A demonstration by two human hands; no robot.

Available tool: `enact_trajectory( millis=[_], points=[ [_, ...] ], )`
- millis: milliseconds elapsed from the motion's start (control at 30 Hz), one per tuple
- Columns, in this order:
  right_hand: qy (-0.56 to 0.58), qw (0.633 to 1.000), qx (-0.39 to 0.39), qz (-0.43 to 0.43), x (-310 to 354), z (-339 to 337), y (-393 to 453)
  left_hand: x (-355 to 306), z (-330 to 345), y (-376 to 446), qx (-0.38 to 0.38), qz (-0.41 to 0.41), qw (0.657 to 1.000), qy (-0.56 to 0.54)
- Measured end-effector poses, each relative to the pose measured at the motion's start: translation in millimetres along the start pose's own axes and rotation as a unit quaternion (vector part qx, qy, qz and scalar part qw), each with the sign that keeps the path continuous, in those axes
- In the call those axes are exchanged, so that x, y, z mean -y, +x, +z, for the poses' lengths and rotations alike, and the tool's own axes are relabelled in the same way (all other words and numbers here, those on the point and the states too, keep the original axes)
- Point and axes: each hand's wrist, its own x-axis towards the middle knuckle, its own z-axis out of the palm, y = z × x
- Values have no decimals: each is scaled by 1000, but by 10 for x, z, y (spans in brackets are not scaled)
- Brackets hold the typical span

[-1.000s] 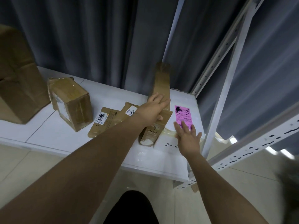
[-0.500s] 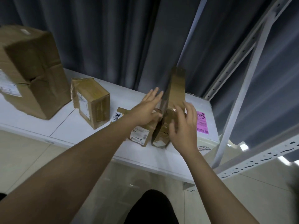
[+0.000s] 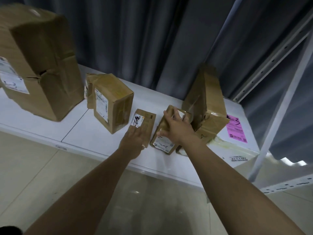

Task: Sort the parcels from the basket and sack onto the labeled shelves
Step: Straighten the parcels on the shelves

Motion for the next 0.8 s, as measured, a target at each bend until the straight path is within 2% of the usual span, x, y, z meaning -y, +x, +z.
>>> enact_trajectory(
  millis=[100, 200, 433, 700, 800],
  points=[
    [-18, 999, -14, 34, 54, 46, 101, 2, 155, 54, -8, -45, 998, 45],
    [-14, 999, -28, 42, 54, 65, 153, 34, 338, 115, 38, -64, 996, 49],
    [5, 999, -30, 15, -61, 46, 244, 2, 513, 283, 80, -56, 995, -2],
    [34, 998, -42, 39, -66, 74, 237, -103, 421, 405, 89, -65, 994, -23],
    [-1, 996, -84, 22, -13, 96, 146, -77, 289, 321, 70, -48, 995, -43]
  ],
)
